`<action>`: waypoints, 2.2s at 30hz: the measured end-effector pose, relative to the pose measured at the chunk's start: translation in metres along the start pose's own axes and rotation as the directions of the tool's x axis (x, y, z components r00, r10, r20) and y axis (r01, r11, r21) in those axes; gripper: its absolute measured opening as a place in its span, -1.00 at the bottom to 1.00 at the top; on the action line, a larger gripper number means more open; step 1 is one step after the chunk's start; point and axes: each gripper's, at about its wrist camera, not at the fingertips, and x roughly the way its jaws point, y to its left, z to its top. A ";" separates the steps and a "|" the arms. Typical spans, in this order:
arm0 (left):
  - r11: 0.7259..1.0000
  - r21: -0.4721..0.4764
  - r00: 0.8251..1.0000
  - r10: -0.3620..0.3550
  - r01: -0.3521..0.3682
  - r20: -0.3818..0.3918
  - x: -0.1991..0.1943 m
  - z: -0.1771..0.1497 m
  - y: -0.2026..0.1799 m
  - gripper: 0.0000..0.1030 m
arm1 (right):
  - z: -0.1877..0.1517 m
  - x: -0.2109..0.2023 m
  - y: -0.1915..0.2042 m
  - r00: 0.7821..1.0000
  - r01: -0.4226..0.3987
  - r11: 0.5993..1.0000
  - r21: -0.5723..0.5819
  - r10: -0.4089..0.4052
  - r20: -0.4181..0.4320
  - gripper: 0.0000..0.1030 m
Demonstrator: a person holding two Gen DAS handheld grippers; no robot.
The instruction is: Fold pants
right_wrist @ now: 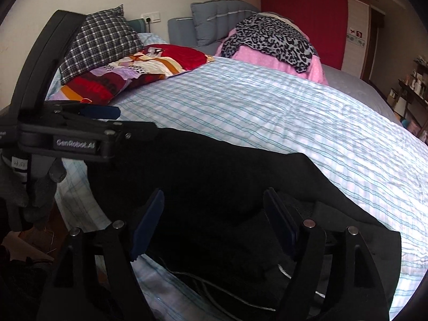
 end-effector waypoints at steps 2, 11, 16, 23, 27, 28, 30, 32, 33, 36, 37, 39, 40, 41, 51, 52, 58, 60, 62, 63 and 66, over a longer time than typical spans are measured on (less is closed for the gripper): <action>0.998 -0.048 0.999 0.033 -0.032 0.018 -0.007 0.002 0.022 0.78 | 0.006 0.007 0.020 0.999 -0.047 0.998 -0.031 0.047 -0.005 0.52; 0.974 -0.194 0.991 0.129 -0.119 0.038 -0.030 -0.005 0.101 0.78 | 0.013 0.047 0.115 0.994 -0.110 0.942 -0.317 0.102 -0.044 0.63; 0.963 -0.236 0.990 0.142 -0.133 0.021 -0.026 -0.009 0.121 0.78 | 0.013 0.065 0.158 0.993 -0.118 0.893 -0.434 0.112 -0.038 0.66; 0.953 -0.269 0.990 0.139 -0.137 -0.011 -0.015 -0.016 0.137 0.78 | 0.009 0.105 0.190 0.993 -0.119 0.865 -0.488 0.092 -0.080 0.66; 0.939 -0.310 0.988 0.149 -0.152 -0.033 -0.008 -0.019 0.153 0.78 | 0.011 0.131 0.198 0.993 -0.100 0.857 -0.506 0.056 -0.103 0.65; 0.934 -0.320 0.987 0.153 -0.157 -0.038 -0.007 -0.020 0.157 0.78 | 0.011 0.136 0.198 0.993 -0.092 0.858 -0.506 0.045 -0.105 0.65; 0.926 -0.339 0.986 0.159 -0.166 -0.047 -0.005 -0.022 0.164 0.78 | 0.013 0.143 0.197 0.993 -0.090 0.864 -0.495 0.040 -0.110 0.45; 0.921 -0.351 0.985 0.162 -0.170 -0.053 -0.003 -0.023 0.168 0.78 | 0.018 0.145 0.190 0.991 -0.105 0.878 -0.467 0.051 -0.126 0.32; 0.919 -0.353 0.985 0.165 -0.174 -0.056 -0.003 -0.023 0.170 0.78 | 0.022 0.143 0.185 0.988 -0.125 0.888 -0.442 0.073 -0.133 0.20; 0.919 -0.354 0.985 0.166 -0.175 -0.056 -0.002 -0.022 0.171 0.78 | 0.036 0.136 0.169 0.979 -0.182 0.915 -0.360 0.136 -0.149 -0.10; 0.920 -0.350 0.984 0.167 -0.176 -0.055 -0.002 -0.021 0.170 0.78 | 0.041 0.133 0.163 0.978 -0.192 0.924 -0.331 0.151 -0.145 -0.15; 0.923 -0.342 0.985 0.166 -0.175 -0.055 -0.002 -0.021 0.167 0.78 | 0.048 0.127 0.153 0.977 -0.198 0.939 -0.281 0.167 -0.131 -0.30; 0.925 -0.338 0.985 0.165 -0.175 -0.057 -0.001 -0.021 0.166 0.78 | 0.052 0.125 0.148 0.977 -0.200 0.945 -0.260 0.173 -0.124 -0.32; 0.926 -0.334 0.985 0.164 -0.175 -0.061 0.001 -0.021 0.164 0.78 | 0.056 0.124 0.143 0.977 -0.201 0.950 -0.240 0.178 -0.115 -0.35; 0.942 -0.298 0.988 0.140 -0.153 -0.063 0.005 -0.018 0.145 0.78 | 0.081 0.087 0.083 0.978 -0.205 0.979 -0.011 0.205 -0.026 -0.45; 0.945 -0.291 0.989 0.135 -0.147 -0.062 0.005 -0.017 0.142 0.78 | 0.084 0.083 0.073 0.979 -0.202 0.979 0.017 0.202 -0.014 -0.45; 0.968 -0.232 0.995 0.083 -0.094 -0.056 0.010 -0.015 0.110 0.78 | 0.086 0.046 0.018 0.987 -0.159 0.973 0.168 0.152 0.057 -0.47; 0.976 -0.204 0.996 0.059 -0.070 -0.061 0.014 -0.014 0.095 0.78 | 0.086 0.031 -0.005 0.989 -0.137 0.966 0.218 0.123 0.079 -0.47; 0.985 -0.166 0.997 0.036 -0.047 -0.067 0.018 -0.014 0.077 0.78 | 0.082 0.018 -0.029 0.991 -0.116 0.955 0.274 0.092 0.099 -0.48; 0.989 -0.146 0.997 0.024 -0.034 -0.071 0.020 -0.013 0.068 0.78 | 0.079 0.011 -0.040 0.991 -0.105 0.947 0.302 0.076 0.108 -0.48; 0.996 -0.086 0.997 -0.015 0.008 -0.080 0.026 -0.012 0.037 0.78 | 0.068 -0.010 -0.076 0.991 -0.070 0.920 0.384 0.021 0.131 -0.49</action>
